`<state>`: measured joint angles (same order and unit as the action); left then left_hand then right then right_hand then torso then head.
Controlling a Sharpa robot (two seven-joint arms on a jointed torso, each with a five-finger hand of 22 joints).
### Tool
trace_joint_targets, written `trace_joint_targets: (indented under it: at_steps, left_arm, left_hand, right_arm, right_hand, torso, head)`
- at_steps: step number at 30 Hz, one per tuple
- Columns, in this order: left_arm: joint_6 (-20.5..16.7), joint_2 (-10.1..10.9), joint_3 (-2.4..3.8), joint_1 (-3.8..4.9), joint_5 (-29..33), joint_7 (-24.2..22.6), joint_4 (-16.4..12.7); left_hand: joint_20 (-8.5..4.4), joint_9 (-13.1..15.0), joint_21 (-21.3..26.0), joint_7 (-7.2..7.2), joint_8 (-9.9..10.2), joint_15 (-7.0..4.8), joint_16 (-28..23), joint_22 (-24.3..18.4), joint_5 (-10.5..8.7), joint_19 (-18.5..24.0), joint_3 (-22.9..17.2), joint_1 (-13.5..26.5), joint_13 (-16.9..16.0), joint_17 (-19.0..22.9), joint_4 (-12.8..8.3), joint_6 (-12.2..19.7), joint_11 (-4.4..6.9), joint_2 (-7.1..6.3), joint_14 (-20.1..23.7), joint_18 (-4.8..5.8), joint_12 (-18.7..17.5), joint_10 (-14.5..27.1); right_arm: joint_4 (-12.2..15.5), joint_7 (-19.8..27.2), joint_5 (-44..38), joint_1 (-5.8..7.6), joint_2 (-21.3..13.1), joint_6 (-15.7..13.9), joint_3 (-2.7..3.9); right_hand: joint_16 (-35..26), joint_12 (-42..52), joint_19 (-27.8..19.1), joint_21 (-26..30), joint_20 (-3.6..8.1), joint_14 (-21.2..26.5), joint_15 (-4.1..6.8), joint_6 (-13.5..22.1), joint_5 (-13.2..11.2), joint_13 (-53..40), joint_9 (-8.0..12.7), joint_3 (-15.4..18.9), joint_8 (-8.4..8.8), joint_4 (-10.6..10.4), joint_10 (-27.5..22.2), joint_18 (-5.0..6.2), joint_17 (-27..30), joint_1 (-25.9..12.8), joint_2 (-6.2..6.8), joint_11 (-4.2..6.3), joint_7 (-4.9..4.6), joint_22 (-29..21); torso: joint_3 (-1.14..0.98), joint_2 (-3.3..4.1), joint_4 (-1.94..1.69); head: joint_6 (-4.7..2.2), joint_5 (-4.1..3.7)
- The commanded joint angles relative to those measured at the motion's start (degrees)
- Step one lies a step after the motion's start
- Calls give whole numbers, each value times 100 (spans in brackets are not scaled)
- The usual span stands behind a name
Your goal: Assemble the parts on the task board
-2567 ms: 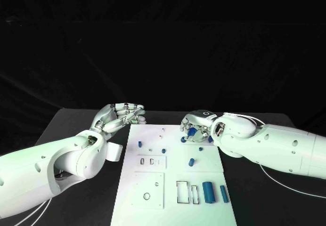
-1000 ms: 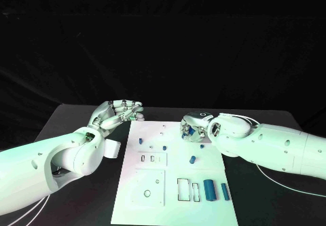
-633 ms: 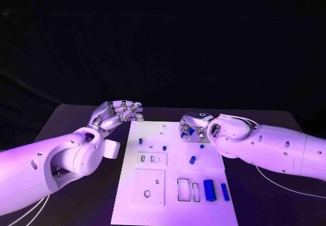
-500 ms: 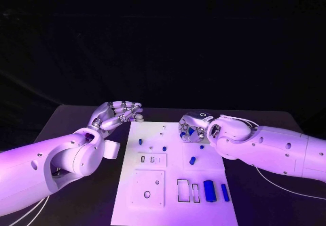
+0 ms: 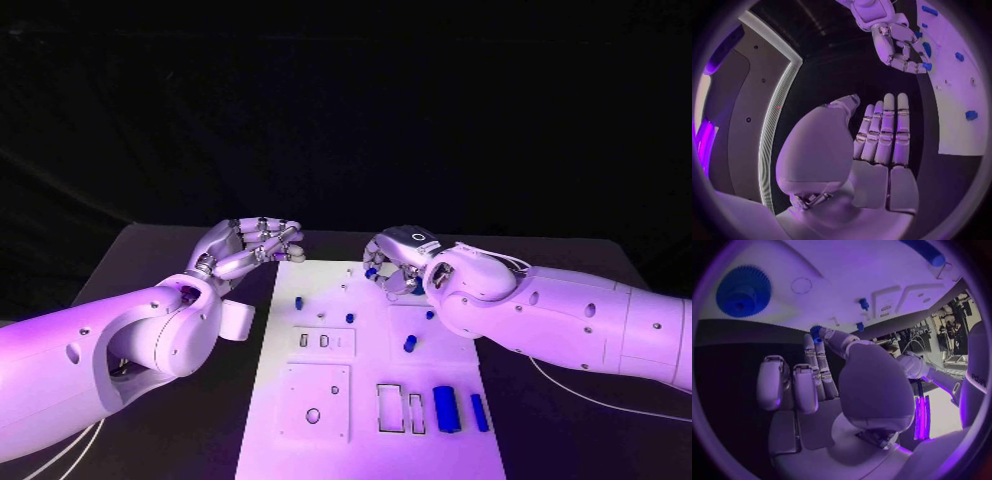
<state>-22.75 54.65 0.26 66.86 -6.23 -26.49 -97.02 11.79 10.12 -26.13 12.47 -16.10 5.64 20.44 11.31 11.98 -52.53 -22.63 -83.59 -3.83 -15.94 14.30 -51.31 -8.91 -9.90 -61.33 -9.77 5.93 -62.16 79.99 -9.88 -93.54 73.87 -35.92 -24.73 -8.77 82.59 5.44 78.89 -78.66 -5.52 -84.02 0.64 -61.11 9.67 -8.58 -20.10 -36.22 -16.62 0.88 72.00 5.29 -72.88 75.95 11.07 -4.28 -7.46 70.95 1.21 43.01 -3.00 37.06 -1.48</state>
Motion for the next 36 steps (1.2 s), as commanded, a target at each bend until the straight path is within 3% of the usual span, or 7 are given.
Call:
trace_joint_targets:
  at_steps: [1,6,16,24,36]
  left_arm:
    - [111,-17,5,8,28,-25,-15]
    - [116,-24,5,9,28,-23,-23]
    - [128,-36,6,20,29,-17,-35]
    - [130,-39,6,43,29,-10,-31]
    - [139,-46,6,73,29,-3,-30]
  left_hand:
    - [-9,8,-26,16,10,16,26,6,-18,-26,-25,-1,6,-6,-5,-5,-15,-19,-18,-62,-27,-16]
    - [-9,8,-26,16,10,16,26,6,-18,-26,-25,-1,6,-6,-5,-5,-15,-19,-18,-62,-27,-16]
    - [-9,8,-26,16,10,16,26,6,-18,-26,-25,-1,6,-6,-5,-5,-15,-19,-18,-62,-27,-16]
    - [-9,8,-26,16,10,16,26,6,-18,-26,-25,-1,6,-6,-5,-5,-15,-19,-18,-62,-27,-16]
    - [-9,9,-32,15,11,17,21,8,-19,-20,-40,-7,5,-13,-17,-6,-15,-18,-12,-61,-39,-21]
  right_arm:
    - [-132,-133,-146,10,132,-253,7]
    - [-318,-115,-131,14,336,-237,12]
    - [-645,-114,-108,-21,635,-96,13]
    - [-746,-118,-99,-33,726,-56,13]
    - [-855,-127,-72,-35,807,52,10]
  right_hand:
    - [28,40,4,-19,25,-293,29,-43,21,-112,-9,1,-19,18,149,-117,2,52,-92,99,14,9]
    - [34,40,8,-23,26,-295,29,-42,22,-114,-16,2,-22,18,150,-119,-10,42,-84,99,14,18]
    - [32,37,-4,-13,26,-294,28,-36,25,-115,-24,2,-23,14,149,-115,-2,28,-82,97,12,0]
    - [32,32,-11,-7,26,-294,27,-26,26,-116,-31,1,-23,10,145,-112,3,13,-77,95,10,-9]
    - [33,29,-10,-10,26,-294,26,-19,23,-117,-39,3,-23,7,142,-113,4,-2,-71,94,10,-3]
  torso:
    - [4,11,-13]
    - [9,21,-10]
    - [15,43,-44]
    - [21,47,-42]
    - [19,58,-42]
  head:
    - [16,0]
    - [23,4]
    - [32,10]
    - [39,68]
    - [48,74]
